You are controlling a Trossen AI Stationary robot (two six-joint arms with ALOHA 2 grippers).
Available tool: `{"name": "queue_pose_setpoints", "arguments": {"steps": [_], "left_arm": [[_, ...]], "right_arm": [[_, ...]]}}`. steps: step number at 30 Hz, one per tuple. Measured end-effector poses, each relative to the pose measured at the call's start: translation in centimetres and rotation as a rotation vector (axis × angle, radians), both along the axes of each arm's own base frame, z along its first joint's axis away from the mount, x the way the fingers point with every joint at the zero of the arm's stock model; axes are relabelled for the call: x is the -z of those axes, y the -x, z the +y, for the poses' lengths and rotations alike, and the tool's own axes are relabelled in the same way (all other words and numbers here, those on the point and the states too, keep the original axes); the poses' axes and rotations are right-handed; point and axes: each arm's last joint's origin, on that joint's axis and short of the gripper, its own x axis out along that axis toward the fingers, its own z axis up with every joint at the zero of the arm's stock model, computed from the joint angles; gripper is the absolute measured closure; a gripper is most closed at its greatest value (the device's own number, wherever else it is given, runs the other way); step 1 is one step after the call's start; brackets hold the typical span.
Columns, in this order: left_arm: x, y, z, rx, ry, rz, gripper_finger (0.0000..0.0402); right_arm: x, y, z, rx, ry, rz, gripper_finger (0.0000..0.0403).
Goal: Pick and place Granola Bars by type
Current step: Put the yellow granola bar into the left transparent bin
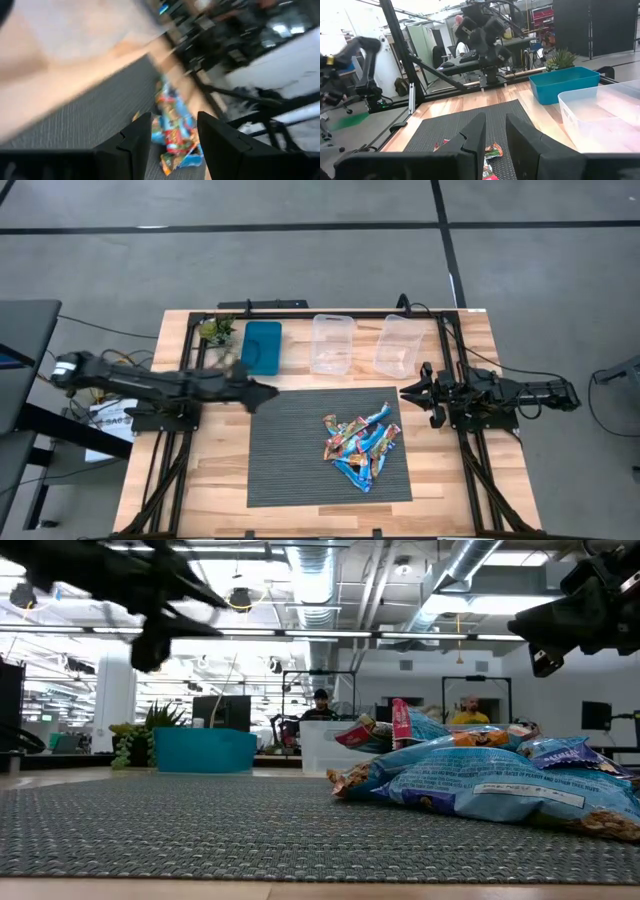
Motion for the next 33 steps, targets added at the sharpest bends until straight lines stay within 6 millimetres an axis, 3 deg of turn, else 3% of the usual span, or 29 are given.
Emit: {"name": "queue_pose_setpoints", "arguments": {"steps": [5, 8, 11, 16, 20, 25, 30, 33], "left_arm": [[1.8, -5.6, 0.5, -0.033, 0.336, 0.171, 0.025], [3.0, -8.6, 0.6, 0.049, 0.394, 0.259, 0.025], [3.6, -11.5, 0.4, 0.136, 0.358, 0.296, 0.025], [3.2, -15.6, 0.0, 0.338, 0.144, 0.284, 0.0255], [2.8, -17.6, -0.5, 0.56, -0.108, 0.307, 0.0264], [2.5, -18.3, -0.6, 0.803, -0.555, 0.396, 0.0276], [2.3, -18.3, -0.1, 0.857, -0.88, 0.496, 0.0275], [2.3, -18.3, 0.1, 0.86, -0.962, 0.519, 0.0265]], "right_arm": [[0.0, 0.0, -0.1, 0.027, -0.001, -0.002, 0.0334], [-0.2, 0.0, -0.1, 0.025, -0.027, -0.016, 0.0334], [-0.5, 0.0, 0.0, 0.014, -0.198, -0.042, 0.0334], [-0.7, 0.0, 0.0, -0.001, -0.469, -0.053, 0.0334], [-0.8, 0.0, 0.0, -0.012, -0.61, -0.06, 0.0334], [-0.8, 0.0, 0.0, -0.012, -0.623, -0.058, 0.0334], [-0.8, 0.0, 0.0, -0.011, -0.6, -0.059, 0.0334], [-0.8, 0.0, 0.0, -0.011, -0.598, -0.059, 0.0334]]}}
